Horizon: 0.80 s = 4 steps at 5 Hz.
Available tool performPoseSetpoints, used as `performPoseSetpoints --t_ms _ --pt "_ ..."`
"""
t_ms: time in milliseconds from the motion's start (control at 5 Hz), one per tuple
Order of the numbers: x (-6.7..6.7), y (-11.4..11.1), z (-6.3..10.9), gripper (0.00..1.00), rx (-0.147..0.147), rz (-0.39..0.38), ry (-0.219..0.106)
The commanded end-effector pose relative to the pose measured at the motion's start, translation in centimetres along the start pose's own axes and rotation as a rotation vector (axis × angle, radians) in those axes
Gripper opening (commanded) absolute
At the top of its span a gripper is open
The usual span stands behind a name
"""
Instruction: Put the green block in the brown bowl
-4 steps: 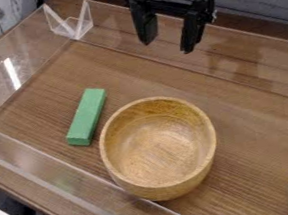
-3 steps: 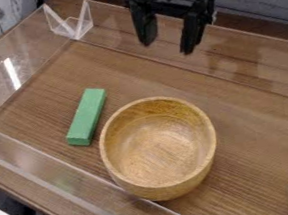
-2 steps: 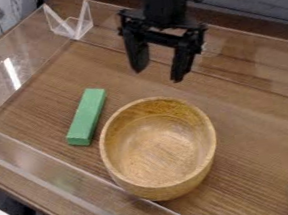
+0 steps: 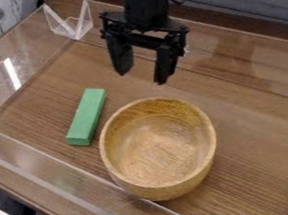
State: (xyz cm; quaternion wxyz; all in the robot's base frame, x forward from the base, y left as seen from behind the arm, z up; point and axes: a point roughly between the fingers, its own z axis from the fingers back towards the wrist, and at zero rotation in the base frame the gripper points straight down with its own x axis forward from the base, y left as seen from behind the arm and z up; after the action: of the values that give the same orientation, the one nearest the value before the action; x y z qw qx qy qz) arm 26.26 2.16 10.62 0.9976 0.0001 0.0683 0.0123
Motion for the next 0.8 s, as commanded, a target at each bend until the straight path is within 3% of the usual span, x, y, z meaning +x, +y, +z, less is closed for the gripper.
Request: performPoseSetpoints --t_ms 0,600 --pt "-0.2 0.6 1.3 1.0 0.009 -0.006 -0.058" --pt "-0.7 1.7 0.4 1.0 0.011 -0.003 -0.037"
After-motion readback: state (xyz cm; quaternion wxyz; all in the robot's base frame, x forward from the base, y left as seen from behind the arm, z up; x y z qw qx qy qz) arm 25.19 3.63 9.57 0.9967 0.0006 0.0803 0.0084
